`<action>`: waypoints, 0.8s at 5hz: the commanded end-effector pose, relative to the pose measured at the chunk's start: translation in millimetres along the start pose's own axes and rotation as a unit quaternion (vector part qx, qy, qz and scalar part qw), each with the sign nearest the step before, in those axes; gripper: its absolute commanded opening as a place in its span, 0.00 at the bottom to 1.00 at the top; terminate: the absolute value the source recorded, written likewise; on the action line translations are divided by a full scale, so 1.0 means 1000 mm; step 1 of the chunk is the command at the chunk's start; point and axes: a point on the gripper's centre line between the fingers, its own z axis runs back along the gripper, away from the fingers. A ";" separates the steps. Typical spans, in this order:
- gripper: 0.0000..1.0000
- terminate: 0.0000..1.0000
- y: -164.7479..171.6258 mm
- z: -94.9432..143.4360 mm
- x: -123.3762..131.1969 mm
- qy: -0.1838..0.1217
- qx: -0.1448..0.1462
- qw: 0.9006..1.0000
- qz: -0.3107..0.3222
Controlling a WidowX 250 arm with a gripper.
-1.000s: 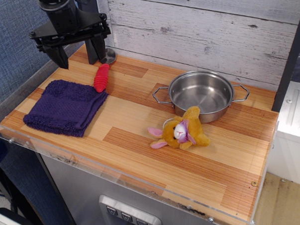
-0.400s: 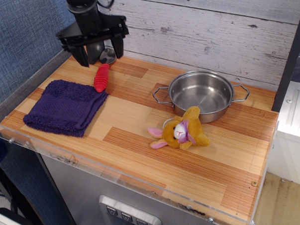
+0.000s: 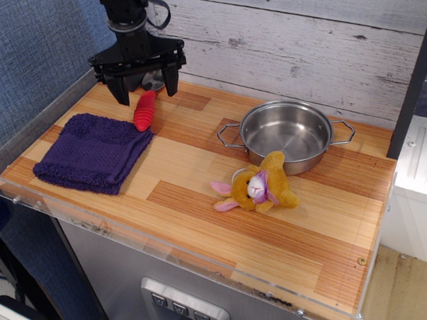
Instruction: Place the red scooper on the front right corner of the counter.
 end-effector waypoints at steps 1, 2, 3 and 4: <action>1.00 0.00 0.006 -0.003 0.015 -0.012 0.009 1.000 0.004; 1.00 0.00 0.006 -0.012 0.015 -0.007 0.016 1.000 0.004; 0.00 0.00 0.010 -0.012 0.017 -0.024 0.022 0.999 0.012; 0.00 0.00 0.010 -0.010 0.016 -0.027 0.024 0.999 0.008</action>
